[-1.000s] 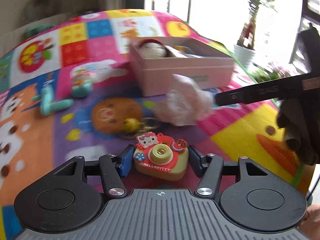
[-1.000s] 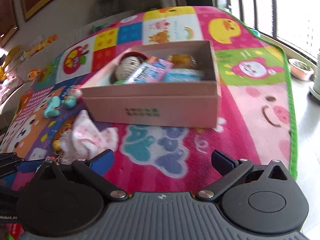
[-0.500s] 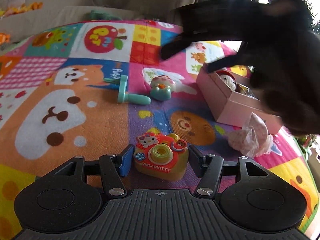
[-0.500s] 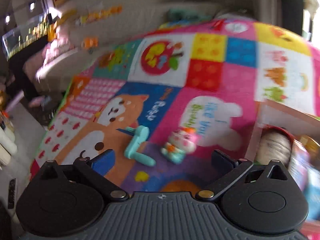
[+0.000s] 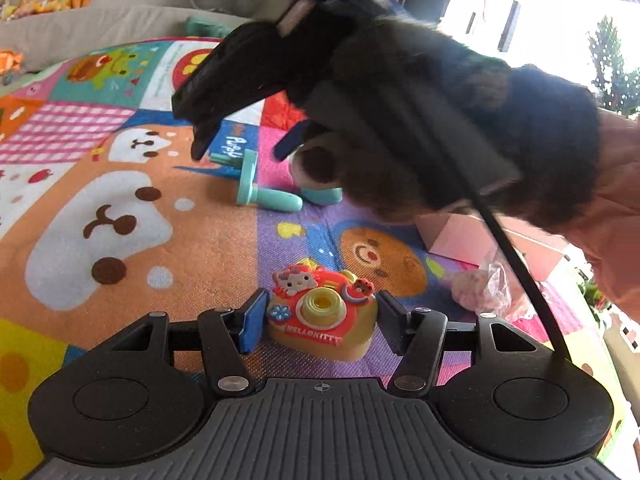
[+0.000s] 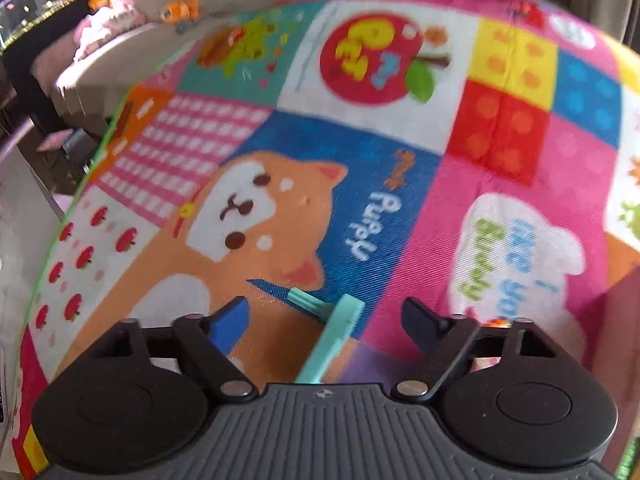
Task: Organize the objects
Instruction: 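Lift the Hello Kitty toy with the left tool while the right tool grasps the teal toy, then lower the Hello Kitty toy into the pink box and open the left tool, then lower the teal toy into the pink box and open the right tool, then grasp the pink lace cloth with the right tool, then grasp the pig figurine with the left tool, then lift the pig figurine with the left tool while the right tool holds the lace cloth, then carry the pig figurine over the pink box with the left tool while the right tool carries the lace cloth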
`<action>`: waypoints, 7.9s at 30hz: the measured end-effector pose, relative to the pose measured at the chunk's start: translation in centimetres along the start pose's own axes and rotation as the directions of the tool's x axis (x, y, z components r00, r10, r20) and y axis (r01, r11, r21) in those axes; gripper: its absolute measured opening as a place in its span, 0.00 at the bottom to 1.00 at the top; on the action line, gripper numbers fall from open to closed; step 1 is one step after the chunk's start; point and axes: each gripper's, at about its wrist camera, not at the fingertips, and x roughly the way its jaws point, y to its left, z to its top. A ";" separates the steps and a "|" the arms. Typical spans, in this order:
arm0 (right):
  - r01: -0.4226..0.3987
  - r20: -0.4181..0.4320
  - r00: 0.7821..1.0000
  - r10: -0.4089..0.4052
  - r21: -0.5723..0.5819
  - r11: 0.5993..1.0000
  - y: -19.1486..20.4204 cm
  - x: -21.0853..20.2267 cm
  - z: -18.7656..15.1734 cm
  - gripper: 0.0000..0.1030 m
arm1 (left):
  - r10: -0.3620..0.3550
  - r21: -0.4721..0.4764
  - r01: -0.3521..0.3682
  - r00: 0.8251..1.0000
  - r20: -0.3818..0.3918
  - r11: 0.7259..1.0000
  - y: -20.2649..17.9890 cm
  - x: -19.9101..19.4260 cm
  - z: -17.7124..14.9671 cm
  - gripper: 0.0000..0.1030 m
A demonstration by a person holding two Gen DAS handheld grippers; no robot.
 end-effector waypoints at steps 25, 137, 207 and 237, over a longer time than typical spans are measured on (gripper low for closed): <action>-0.001 0.331 0.944 0.009 -0.024 1.000 -5.1 -21.7 -12.2 0.44 | 0.041 0.041 -0.040 0.999 -0.011 0.998 -1.0 0.2 0.0 0.61; -0.076 0.274 0.961 0.021 0.189 0.979 -13.1 -15.3 -27.4 0.27 | 0.102 0.143 -0.094 0.994 -0.048 0.985 -6.6 5.5 4.5 0.51; 0.502 0.213 0.820 -0.532 0.178 0.846 -15.3 -21.3 -33.9 0.95 | -0.017 0.200 0.029 0.998 -0.060 0.979 -9.9 2.6 -2.4 0.45; 0.137 0.297 0.932 -0.207 0.238 0.962 -13.8 -19.0 -29.2 0.51 | -0.022 0.190 0.032 0.998 -0.058 0.981 -9.7 2.6 -2.4 0.45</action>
